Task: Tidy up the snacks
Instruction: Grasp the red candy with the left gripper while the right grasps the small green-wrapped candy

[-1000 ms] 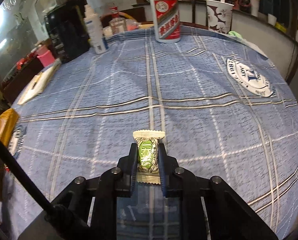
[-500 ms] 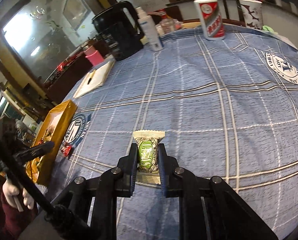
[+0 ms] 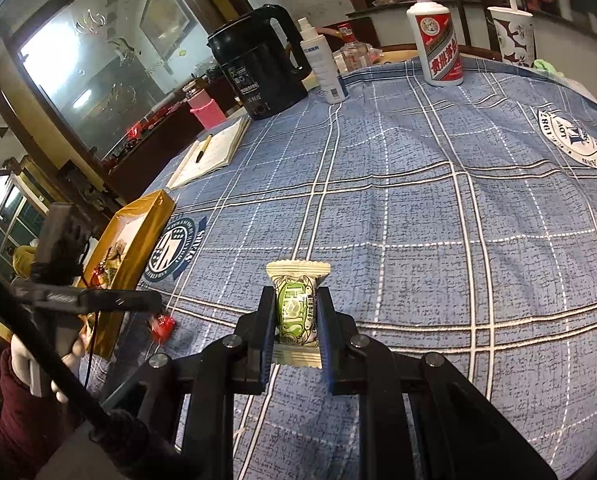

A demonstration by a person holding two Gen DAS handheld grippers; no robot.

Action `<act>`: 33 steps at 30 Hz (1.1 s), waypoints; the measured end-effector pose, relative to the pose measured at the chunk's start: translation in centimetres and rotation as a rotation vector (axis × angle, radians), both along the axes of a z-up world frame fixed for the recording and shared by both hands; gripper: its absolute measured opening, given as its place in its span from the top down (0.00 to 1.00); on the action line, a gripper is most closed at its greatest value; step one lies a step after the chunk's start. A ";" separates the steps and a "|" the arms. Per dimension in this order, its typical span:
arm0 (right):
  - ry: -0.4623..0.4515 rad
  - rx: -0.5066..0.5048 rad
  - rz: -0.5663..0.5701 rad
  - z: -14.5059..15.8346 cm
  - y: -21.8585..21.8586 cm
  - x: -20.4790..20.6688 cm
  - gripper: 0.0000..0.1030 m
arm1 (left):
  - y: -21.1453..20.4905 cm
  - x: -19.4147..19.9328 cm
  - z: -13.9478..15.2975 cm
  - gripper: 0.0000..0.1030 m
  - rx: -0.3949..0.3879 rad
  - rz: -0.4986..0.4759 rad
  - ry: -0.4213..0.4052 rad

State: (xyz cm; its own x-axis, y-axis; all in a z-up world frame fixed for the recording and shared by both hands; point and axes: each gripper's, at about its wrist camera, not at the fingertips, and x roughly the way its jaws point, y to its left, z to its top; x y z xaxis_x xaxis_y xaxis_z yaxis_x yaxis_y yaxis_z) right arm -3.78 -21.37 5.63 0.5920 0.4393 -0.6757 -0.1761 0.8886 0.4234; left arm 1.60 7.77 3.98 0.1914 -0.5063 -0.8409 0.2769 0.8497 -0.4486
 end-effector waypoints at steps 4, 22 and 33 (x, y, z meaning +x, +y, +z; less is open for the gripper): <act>0.003 0.016 0.017 -0.3 0.5 -0.5 0.83 | -0.5 -2.4 1.1 0.18 0.107 -0.056 -0.149; 0.010 0.032 0.055 -0.3 2.5 -2.9 0.82 | -5.0 -7.7 -1.9 0.28 0.312 -0.280 -0.319; 0.031 0.034 0.073 -1.2 4.5 -3.1 0.82 | -6.8 -7.3 -2.6 0.35 0.350 -0.238 -0.391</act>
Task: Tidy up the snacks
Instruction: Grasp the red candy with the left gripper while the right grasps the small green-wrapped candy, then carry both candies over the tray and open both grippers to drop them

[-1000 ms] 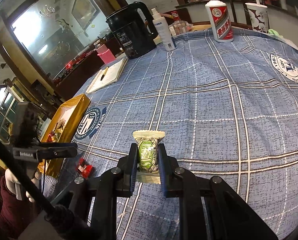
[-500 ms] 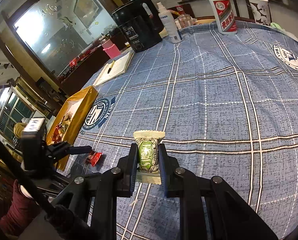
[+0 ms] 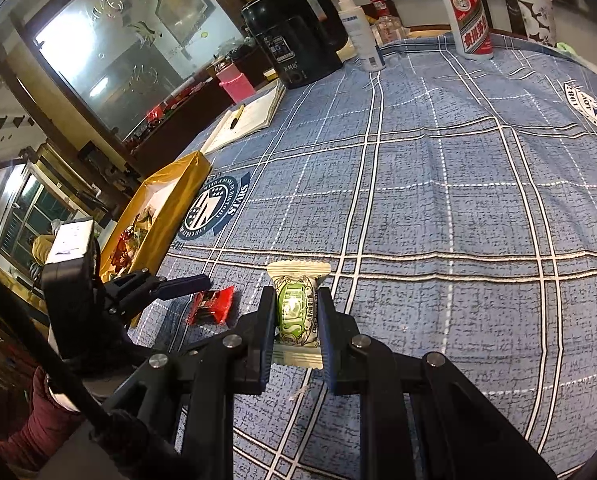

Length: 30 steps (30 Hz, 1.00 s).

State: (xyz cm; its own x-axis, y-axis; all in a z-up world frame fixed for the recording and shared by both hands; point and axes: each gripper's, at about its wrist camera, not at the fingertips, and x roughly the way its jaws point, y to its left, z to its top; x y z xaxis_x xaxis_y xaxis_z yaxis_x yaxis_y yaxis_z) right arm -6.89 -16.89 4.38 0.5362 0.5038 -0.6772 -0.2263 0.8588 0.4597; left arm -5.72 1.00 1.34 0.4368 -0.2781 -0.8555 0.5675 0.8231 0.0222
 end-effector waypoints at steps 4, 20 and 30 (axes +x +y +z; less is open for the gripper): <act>-0.018 -0.010 0.003 0.5 0.7 -0.4 0.82 | -0.1 -0.7 0.6 0.73 -0.021 0.023 -0.006; -0.038 0.000 0.013 1.0 2.8 -2.2 0.82 | 10.0 -4.1 5.1 0.73 -0.336 0.275 -0.054; -0.073 0.012 0.098 2.8 7.7 -3.3 0.82 | 17.4 -6.9 6.3 0.73 -0.433 0.447 -0.104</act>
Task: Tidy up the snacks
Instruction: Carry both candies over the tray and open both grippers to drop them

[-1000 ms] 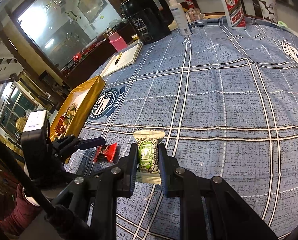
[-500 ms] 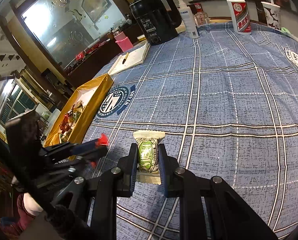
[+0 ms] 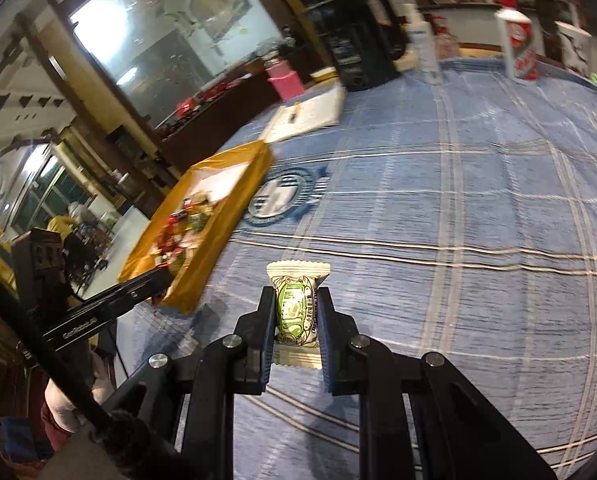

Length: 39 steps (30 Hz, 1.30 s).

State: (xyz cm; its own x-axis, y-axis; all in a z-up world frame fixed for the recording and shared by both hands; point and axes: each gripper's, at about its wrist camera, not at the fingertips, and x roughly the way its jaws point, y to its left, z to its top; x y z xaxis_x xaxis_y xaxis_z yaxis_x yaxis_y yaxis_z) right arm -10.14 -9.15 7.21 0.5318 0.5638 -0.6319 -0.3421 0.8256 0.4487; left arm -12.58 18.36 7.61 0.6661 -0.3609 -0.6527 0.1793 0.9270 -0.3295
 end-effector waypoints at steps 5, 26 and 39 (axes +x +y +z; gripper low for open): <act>-0.029 -0.004 0.096 1.3 5.4 -0.3 0.82 | 3.4 -1.6 0.7 0.73 0.028 0.089 -0.035; -0.117 -0.036 0.307 4.5 22.4 2.5 0.82 | 14.3 0.2 0.5 0.73 0.058 0.298 -0.068; -0.092 -0.118 0.259 1.4 24.7 4.8 0.82 | 14.6 2.9 -1.9 0.73 0.122 0.316 -0.020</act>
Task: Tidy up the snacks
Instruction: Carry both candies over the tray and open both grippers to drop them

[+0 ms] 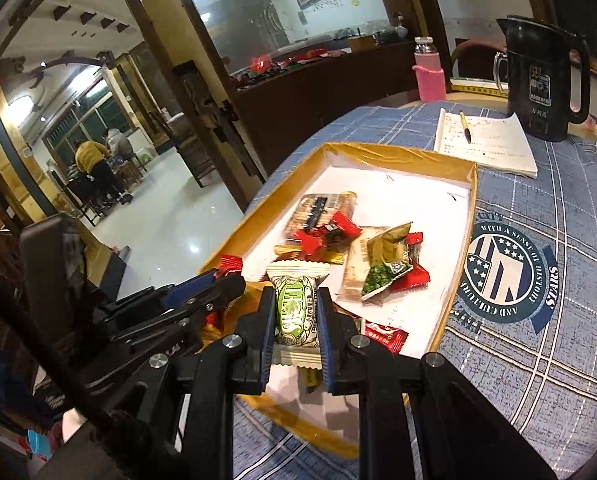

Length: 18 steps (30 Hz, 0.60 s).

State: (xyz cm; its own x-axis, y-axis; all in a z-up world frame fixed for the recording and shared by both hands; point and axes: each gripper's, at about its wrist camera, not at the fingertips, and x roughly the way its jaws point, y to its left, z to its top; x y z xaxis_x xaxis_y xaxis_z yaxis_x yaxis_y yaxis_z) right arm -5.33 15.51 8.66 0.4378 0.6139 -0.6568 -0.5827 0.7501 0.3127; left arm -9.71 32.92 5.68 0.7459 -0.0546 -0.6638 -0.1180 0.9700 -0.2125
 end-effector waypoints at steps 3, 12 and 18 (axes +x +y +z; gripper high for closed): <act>0.005 -0.025 -0.017 -0.9 0.4 0.7 0.82 | -0.8 0.5 0.0 0.73 0.059 0.012 -0.001; 0.028 -0.068 -0.041 -2.9 0.5 1.8 0.82 | -1.5 1.3 -0.4 0.72 0.164 0.078 0.003; 0.028 -0.073 -0.034 -3.3 0.9 1.8 0.82 | -1.4 1.4 -0.4 0.72 0.181 0.102 0.007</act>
